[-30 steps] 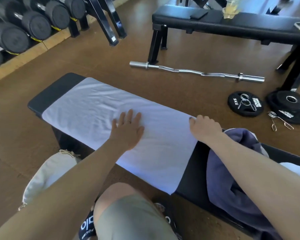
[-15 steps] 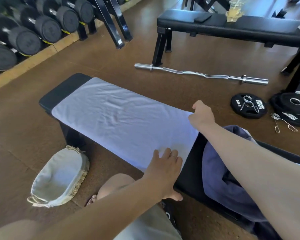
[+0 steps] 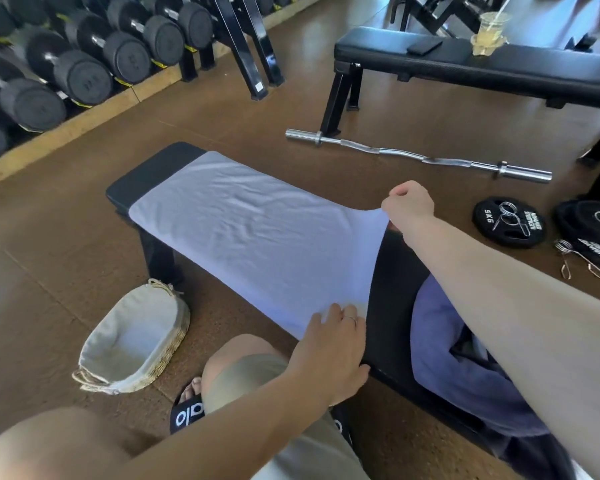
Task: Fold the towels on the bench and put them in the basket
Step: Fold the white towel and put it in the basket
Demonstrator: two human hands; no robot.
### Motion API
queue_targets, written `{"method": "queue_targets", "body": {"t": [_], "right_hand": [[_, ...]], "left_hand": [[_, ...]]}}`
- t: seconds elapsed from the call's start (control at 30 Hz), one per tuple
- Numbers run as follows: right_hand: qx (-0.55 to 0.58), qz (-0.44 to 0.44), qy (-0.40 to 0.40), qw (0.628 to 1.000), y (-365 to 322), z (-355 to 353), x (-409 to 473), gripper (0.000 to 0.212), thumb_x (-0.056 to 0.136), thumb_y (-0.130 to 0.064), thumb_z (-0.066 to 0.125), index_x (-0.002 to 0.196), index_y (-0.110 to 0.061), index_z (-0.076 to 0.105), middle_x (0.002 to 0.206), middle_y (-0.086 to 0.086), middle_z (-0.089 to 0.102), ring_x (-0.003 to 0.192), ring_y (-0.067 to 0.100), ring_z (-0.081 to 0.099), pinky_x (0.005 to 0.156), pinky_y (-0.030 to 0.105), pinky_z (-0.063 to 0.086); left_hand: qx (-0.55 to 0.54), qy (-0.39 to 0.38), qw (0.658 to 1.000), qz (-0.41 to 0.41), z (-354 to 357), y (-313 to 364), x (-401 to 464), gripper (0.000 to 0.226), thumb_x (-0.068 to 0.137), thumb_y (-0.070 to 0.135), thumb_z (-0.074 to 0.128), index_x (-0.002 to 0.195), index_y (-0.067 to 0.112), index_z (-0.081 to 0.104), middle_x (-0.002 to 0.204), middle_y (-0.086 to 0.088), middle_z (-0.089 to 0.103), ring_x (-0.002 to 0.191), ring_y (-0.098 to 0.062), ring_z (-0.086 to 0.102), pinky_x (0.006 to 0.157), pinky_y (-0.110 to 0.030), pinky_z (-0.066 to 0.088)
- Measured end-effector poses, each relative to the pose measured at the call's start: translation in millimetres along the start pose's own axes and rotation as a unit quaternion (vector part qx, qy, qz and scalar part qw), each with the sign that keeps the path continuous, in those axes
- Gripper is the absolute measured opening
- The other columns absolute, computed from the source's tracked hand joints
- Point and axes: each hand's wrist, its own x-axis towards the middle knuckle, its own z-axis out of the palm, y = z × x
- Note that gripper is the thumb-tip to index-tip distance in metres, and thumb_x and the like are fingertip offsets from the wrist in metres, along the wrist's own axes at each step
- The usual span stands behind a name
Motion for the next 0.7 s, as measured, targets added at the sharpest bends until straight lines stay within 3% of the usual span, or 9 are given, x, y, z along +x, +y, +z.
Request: {"method": "queue_targets", "body": {"t": [0.1,0.2,0.27,0.5,0.6,0.7], "right_hand": [[0.004,0.005,0.005,1.000,-1,3,-6,0.029,0.085,-0.002,0.053,0.108,-0.018,0.061,0.106,0.002,0.059,0.087,0.019,0.059,0.083,0.042,0.060],[-0.006,0.012,0.011,1.000,3,3,-8,0.028,0.089,-0.003,0.054,0.113,-0.016,0.061,0.110,0.005,0.060,0.071,0.012,0.054,0.061,0.031,0.056],[-0.001,0.023,0.016,1.000,6,1,-9,0.027,0.093,-0.003,0.054,0.116,-0.015,0.060,0.112,0.007,0.058,0.069,0.013,0.053,0.055,0.027,0.052],[0.043,0.079,-0.001,0.996,7,-9,-16,0.022,0.094,-0.004,0.059,0.112,-0.015,0.061,0.114,0.011,0.062,0.099,0.031,0.064,0.070,0.042,0.064],[0.093,0.109,-0.017,0.990,1,-10,-20,0.021,0.094,-0.001,0.060,0.109,-0.016,0.061,0.114,0.012,0.063,0.101,0.031,0.064,0.074,0.041,0.063],[0.189,0.143,-0.044,0.970,-7,-12,-24,0.021,0.095,0.002,0.057,0.109,-0.014,0.062,0.110,0.014,0.066,0.096,0.029,0.069,0.060,0.034,0.061]], "left_hand": [[0.008,-0.009,1.000,-0.006,9,1,-3,0.043,0.095,0.040,0.060,0.121,0.006,0.052,0.127,-0.017,0.054,0.114,-0.035,0.052,0.093,-0.048,0.049],[0.035,-0.045,0.998,-0.004,17,0,-9,0.053,0.080,0.017,0.079,0.123,0.004,0.052,0.132,-0.021,0.051,0.120,-0.039,0.050,0.098,-0.050,0.048],[0.048,-0.061,0.997,-0.011,23,3,-10,0.061,0.071,0.017,0.085,0.121,0.004,0.052,0.129,-0.022,0.051,0.117,-0.040,0.051,0.097,-0.051,0.049],[0.075,-0.064,0.995,-0.034,13,11,-4,0.063,0.077,0.017,0.082,0.128,0.003,0.048,0.128,-0.020,0.049,0.117,-0.039,0.051,0.098,-0.049,0.048],[0.043,-0.050,0.998,-0.022,9,9,-6,0.050,0.081,0.018,0.077,0.124,0.006,0.054,0.122,-0.017,0.054,0.109,-0.034,0.055,0.089,-0.046,0.052],[-0.038,-0.010,0.999,-0.037,-4,0,-9,0.023,0.094,0.018,0.056,0.116,0.011,0.051,0.107,-0.009,0.054,0.088,-0.025,0.054,0.066,-0.038,0.049]]}}
